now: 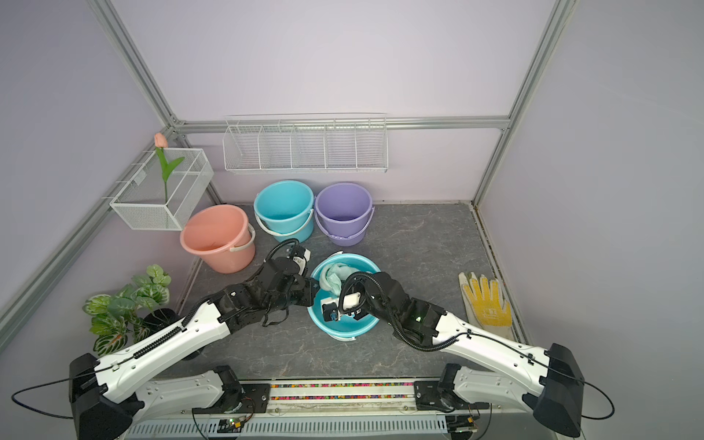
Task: Wipe the inside of the bucket with a cloth
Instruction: Wipe the dirt from the inside of the bucket.
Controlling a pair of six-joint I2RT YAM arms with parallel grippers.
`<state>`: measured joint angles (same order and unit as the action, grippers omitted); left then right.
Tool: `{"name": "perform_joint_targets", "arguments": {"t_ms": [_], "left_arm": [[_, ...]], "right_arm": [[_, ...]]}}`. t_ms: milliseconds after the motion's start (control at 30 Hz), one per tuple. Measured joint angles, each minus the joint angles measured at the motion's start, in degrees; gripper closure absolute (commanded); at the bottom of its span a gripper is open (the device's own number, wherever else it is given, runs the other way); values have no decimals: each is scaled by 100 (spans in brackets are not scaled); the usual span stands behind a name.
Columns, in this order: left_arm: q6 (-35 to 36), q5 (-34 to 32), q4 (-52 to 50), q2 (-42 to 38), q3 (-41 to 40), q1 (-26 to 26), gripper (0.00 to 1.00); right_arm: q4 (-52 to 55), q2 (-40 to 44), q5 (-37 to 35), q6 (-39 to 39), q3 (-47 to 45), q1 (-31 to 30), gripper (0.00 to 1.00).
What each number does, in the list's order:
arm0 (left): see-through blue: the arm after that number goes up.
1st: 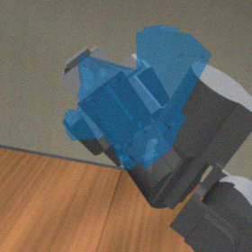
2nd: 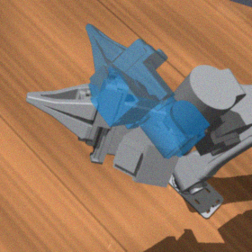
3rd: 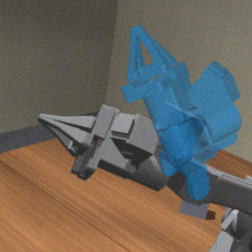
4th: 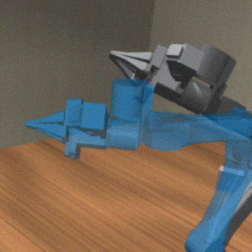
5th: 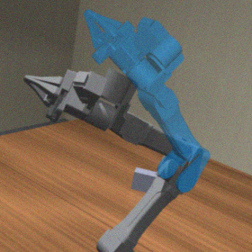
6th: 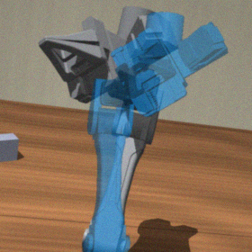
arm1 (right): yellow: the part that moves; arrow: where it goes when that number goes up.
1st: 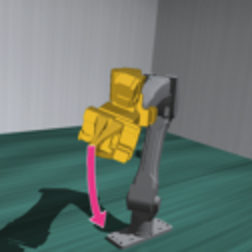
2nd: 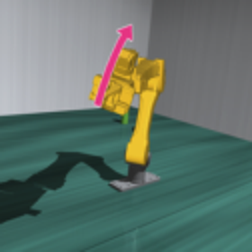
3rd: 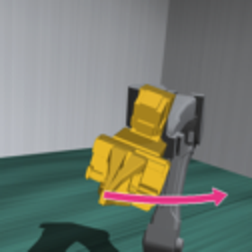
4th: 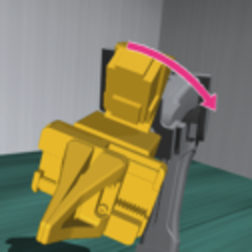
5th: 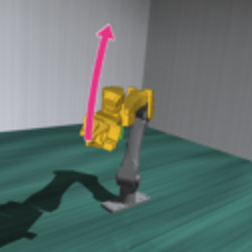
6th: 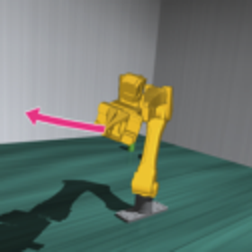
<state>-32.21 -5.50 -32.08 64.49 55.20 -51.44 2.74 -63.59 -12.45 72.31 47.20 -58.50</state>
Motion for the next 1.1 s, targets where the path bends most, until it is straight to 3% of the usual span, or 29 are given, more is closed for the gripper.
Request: {"name": "perform_joint_targets", "arguments": {"t_ms": [167,400,733,1100], "left_arm": [[149,125,-85,0,31,0,100],[267,195,-153,90,85,4,100],[299,170,-254,168,149,17,100],[402,131,-428,168,160,15,100]], "right_arm": [[304,-527,-72,1797,472,92,93],[330,-1152,4,2868,977,186,93],[275,-2194,227,3077,1003,468,93],[-334,-3178,457,2697,859,610,93]]}}
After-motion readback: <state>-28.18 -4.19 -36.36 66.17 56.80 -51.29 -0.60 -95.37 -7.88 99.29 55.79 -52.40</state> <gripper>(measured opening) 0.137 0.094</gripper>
